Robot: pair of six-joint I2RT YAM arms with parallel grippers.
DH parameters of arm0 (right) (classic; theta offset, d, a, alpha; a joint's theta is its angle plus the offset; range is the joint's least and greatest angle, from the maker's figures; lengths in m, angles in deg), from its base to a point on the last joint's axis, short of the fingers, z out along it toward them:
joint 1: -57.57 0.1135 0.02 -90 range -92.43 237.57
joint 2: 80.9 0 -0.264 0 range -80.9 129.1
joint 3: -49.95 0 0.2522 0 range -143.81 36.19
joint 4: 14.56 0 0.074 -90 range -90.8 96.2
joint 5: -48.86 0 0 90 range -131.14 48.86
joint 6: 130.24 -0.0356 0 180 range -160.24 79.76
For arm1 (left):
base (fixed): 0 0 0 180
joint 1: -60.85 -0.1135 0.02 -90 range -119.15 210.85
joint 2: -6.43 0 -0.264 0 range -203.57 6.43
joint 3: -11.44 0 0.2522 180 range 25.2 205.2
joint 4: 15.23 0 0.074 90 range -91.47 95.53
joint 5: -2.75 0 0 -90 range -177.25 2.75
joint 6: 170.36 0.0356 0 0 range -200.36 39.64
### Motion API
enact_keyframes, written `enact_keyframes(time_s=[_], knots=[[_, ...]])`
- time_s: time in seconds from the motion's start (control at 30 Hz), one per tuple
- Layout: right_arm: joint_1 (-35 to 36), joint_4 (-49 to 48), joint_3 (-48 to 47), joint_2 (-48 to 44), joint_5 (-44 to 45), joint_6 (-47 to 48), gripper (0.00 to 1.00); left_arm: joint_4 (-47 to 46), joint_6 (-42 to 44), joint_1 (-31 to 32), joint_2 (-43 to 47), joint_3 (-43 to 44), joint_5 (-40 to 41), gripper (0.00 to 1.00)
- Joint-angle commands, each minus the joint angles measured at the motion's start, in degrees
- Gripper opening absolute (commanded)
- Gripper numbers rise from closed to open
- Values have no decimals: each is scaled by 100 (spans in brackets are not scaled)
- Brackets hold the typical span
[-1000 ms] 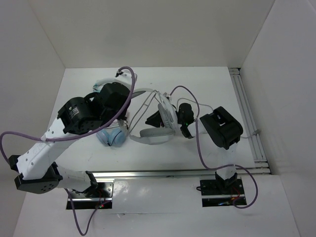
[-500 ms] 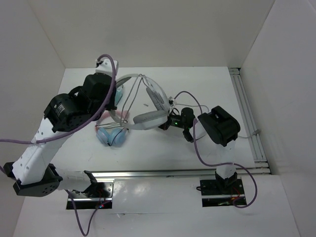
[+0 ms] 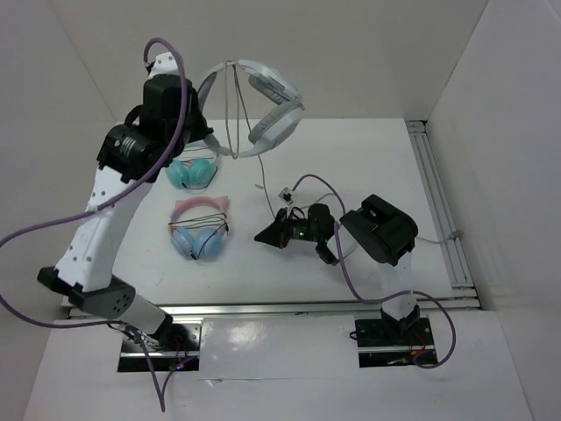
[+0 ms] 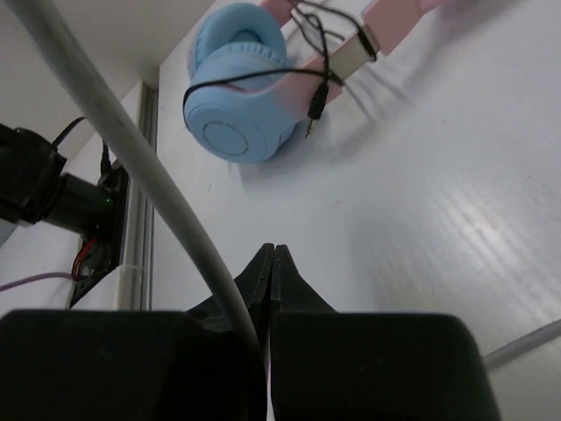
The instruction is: Wrap the headphones
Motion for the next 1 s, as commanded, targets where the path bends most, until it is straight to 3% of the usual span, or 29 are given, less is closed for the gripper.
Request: enact_keyframes(time_s=[0.0,0.27,0.47,0.6,0.7,0.8,0.97], knots=[[176,-952,253,-228,18,28,0,-950,-443,-276,-453,520,13,0],[940,232,491,-1466,-395,608,3,-1003,-679,-760,-1769,1109,233,0],[1293,918,544,-2530,-395,914,0,-1134,-593,-707,-2035,672,917,0],[1809,2666,263,-3934,78,1776,0,-1188,-470,-769,-2262,31,1322,0],[1951,3870,-193,-4455,325,2251,0,-1065,-417,-716,-2464,-120,1402,0],[1952,5127,-782,-4580,737,2873,0,-845,-154,-515,-2693,-121,1552,0],[1724,6886,-1616,-4721,2432,3798,0,-564,1137,-259,-2817,-444,1367,0]])
